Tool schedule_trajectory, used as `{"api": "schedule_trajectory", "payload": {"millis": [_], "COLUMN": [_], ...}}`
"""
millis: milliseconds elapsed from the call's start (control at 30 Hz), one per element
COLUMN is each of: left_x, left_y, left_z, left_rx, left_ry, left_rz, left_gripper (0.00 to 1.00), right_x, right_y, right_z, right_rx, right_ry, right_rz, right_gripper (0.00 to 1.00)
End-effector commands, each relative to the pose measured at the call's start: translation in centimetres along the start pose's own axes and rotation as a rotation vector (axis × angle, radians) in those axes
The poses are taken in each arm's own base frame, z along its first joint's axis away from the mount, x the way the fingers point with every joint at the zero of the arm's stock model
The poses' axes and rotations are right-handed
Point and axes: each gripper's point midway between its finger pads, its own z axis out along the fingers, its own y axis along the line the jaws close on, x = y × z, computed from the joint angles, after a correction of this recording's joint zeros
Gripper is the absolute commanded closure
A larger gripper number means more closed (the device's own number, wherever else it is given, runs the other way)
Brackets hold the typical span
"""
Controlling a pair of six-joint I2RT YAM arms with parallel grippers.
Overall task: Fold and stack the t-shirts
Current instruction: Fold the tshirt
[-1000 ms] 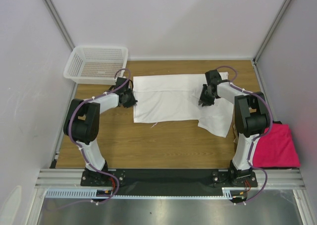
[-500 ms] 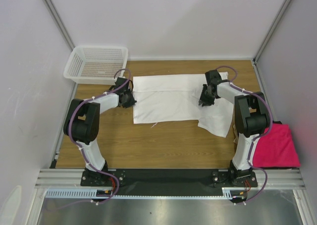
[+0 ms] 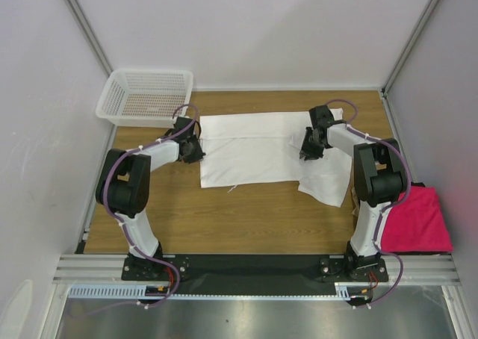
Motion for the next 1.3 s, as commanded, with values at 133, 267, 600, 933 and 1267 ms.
{"api": "schedule_trajectory", "payload": {"millis": [133,267,600,933,1267], "left_x": [-3.4,-5.8,-8.3,-7.5,-6.7], "left_y": [-2.0,-3.0,-5.1,-3.6,-2.9], "left_z": [-4.2,-6.0,-2.1,0.8,2.3], "left_rx": [0.086,0.098,0.122,0.048,0.029], "left_ry": [-0.086,-0.141,-0.156,-0.132,-0.125], "left_rz": [0.08,0.1,0.053,0.066,0.054], "left_gripper": [0.68,0.63,0.62,0.62,0.64], "right_x": [0.3,0.4,4.1,6.2,6.6], "right_y": [2.2,3.0,-0.2,-2.5,-3.0], "right_z": [-3.2,-5.6,-5.9,-4.8,-4.8], "right_rx": [-0.075,-0.115,-0.026,0.04,0.049], "right_ry": [0.004,-0.013,0.021,0.033,0.042], "right_rz": [-0.041,-0.076,-0.068,-0.029,-0.034], "right_gripper": [0.69,0.68,0.69,0.7,0.71]}}
